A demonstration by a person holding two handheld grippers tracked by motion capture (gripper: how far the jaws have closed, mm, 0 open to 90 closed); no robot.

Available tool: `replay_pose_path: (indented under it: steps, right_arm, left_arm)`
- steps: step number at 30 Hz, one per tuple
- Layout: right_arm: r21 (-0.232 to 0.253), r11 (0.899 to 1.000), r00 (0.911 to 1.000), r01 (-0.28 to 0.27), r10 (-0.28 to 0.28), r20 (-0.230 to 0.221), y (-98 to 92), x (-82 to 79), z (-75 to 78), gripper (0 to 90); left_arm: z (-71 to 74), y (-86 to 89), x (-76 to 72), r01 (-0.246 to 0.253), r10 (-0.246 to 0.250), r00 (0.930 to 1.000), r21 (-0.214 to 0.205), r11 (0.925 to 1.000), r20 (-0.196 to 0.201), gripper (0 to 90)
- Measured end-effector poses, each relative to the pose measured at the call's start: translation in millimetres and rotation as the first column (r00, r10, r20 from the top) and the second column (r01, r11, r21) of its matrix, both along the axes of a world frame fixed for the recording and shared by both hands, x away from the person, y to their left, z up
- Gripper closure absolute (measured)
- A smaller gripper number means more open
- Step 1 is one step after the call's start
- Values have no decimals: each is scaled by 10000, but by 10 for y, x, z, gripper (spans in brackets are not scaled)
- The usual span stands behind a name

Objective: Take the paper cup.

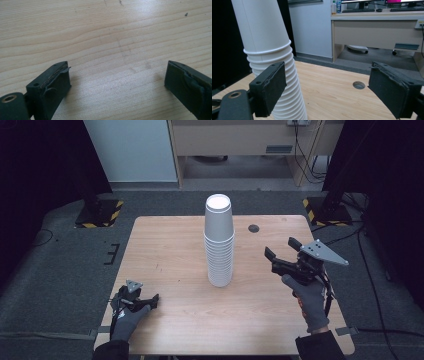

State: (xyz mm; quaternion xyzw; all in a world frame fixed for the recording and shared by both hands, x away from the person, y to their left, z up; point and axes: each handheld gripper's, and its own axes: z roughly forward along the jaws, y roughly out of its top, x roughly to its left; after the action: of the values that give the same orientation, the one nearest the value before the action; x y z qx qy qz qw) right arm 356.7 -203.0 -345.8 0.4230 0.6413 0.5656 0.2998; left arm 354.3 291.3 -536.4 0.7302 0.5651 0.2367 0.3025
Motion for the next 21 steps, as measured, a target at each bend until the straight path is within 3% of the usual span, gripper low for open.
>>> replay_pose_path:
  steps: [21]
  right_arm:
    - [132,9967,9959,-802,796,420,455,216,385,140]
  left_arm:
    - [-1,-1,1,6,-6,10000,-4,10000,-1,53]
